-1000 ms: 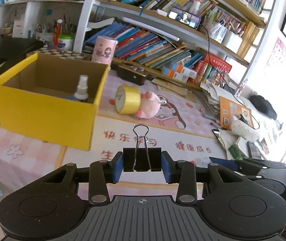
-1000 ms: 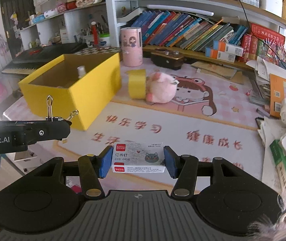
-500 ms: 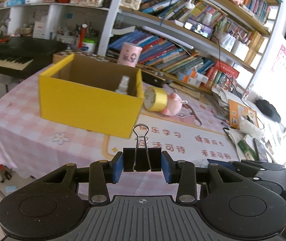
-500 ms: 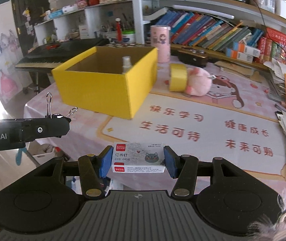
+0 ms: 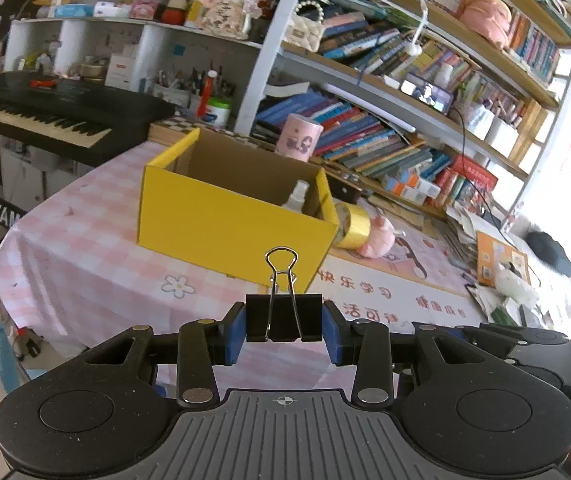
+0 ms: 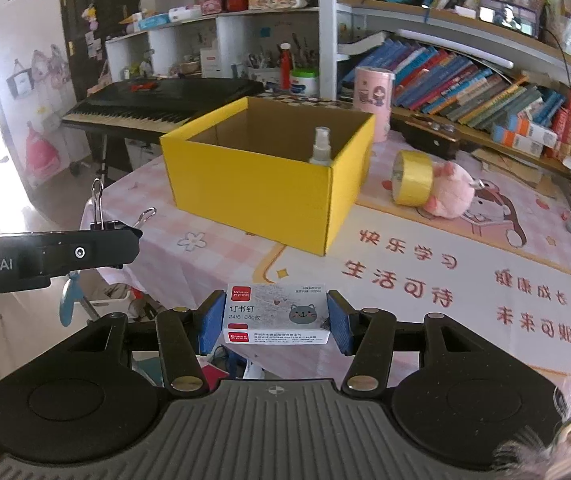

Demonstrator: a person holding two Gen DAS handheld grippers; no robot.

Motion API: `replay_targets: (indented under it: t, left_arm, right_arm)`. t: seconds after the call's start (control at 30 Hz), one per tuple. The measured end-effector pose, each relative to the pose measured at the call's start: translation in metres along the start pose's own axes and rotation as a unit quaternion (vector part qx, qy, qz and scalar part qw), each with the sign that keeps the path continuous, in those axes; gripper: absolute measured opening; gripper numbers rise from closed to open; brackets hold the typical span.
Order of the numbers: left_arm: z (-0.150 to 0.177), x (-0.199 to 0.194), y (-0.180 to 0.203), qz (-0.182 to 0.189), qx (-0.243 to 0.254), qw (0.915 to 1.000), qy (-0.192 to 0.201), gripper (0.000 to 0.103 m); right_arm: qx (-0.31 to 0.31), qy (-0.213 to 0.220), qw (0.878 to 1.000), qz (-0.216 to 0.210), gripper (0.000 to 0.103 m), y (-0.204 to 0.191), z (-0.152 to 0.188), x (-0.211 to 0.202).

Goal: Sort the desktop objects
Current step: 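Carry the card box and binder clip with both tools over the yellow box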

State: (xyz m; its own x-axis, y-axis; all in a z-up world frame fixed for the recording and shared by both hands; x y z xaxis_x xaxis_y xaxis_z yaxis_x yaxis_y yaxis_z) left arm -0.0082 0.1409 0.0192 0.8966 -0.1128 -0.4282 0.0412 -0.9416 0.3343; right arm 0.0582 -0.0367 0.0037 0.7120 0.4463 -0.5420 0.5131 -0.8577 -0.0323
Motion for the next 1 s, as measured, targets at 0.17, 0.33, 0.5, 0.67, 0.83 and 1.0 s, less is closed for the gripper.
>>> replay_targets:
  t: [0.17,0.33,0.5,0.67,0.83,1.0]
  left_arm:
    - [-0.005,0.01,-0.005,-0.007,-0.004,1.0,0.001,0.038]
    - [-0.024,0.021,-0.008,-0.019,0.003,0.9995,0.025,0.038]
    - [-0.053,0.046,-0.011,-0.027,0.005,0.9984,0.05,0.038]
    - [-0.08,0.075,-0.009,-0.037,0.01,0.9965,0.074,0.038]
    - [-0.097,0.103,-0.005,-0.052,0.024,0.9949,0.083,0.038]
    - [-0.102,0.132,-0.006,-0.073,0.036,0.9945,0.066,0.038]
  right_arm:
    - [-0.008,0.001,1.0,-0.006,0.051,0.001,-0.008,0.013]
    - [-0.012,0.028,0.999,-0.012,0.051,0.007,-0.03,0.03]
    - [-0.025,0.055,0.998,-0.018,0.051,0.02,-0.06,0.049]
    - [-0.021,0.076,0.997,-0.025,0.051,0.036,-0.093,0.071]
    - [-0.028,0.095,0.994,-0.034,0.051,0.052,-0.123,0.093]
    - [-0.034,0.114,0.992,-0.043,0.051,0.07,-0.152,0.114]
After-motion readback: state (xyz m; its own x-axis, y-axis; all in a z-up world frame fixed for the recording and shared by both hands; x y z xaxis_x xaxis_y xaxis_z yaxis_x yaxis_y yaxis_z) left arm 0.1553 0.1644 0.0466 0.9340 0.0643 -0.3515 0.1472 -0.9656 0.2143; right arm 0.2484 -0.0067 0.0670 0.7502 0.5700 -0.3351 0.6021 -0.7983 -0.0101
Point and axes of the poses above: each gripper's, at about its wrist camera, not at the fingertips, and x roughly the way its jaws point, y to its right, z to its underside, the point moved 1 cm from there along x, roughly the way its jaws point, and after that the axes turned 6 degrees about y, right-handed, at the moved point
